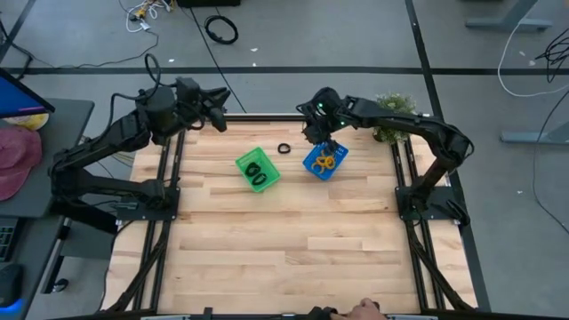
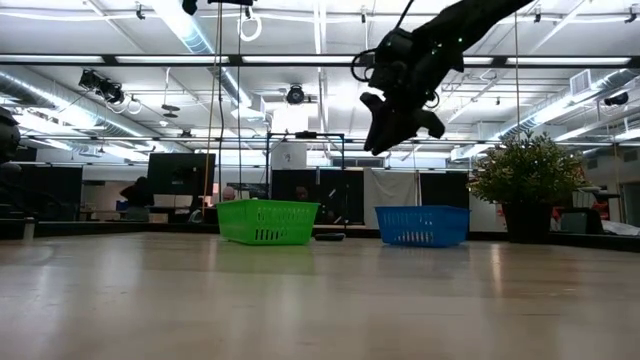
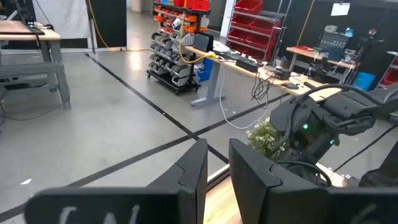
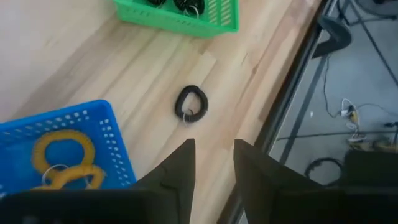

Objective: Sort spring keychains
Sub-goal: Put the black spring keychain into the green bin

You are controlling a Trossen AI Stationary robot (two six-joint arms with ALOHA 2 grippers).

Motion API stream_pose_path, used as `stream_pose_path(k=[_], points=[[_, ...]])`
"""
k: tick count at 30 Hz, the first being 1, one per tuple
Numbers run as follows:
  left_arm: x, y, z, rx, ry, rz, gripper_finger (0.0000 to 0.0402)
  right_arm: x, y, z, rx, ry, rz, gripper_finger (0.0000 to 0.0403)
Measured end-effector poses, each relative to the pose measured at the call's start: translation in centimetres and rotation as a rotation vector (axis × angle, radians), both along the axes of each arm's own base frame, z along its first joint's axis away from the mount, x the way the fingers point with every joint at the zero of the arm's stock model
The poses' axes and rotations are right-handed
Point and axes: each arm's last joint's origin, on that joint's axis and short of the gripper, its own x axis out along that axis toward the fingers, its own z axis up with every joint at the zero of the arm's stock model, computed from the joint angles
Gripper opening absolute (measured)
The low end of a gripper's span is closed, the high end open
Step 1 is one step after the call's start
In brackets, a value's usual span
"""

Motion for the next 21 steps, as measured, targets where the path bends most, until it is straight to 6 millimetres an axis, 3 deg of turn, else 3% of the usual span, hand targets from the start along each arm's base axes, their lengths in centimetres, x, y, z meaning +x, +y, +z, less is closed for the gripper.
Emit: stream_pose_path(k=[9, 13, 21], points=[[-0.3, 0.5, -0.1, 0.002, 0.018, 0.026, 0.0069, 1.8, -1.5, -3.1, 0.036, -0.008, 0.001, 0.0112], [-0.4, 0.7, -0.3, -0.004, 0.04, 0.036, 0.0069, 4.0, -1.9, -4.7, 0.021, 0.0, -0.019, 0.0112], [-0.3, 0.6, -0.6, -0.02, 0.061, -0.022, 0.0069, 8.9, -3.0, -4.7, 0.113, 0.053, -0.083, 0.0112]])
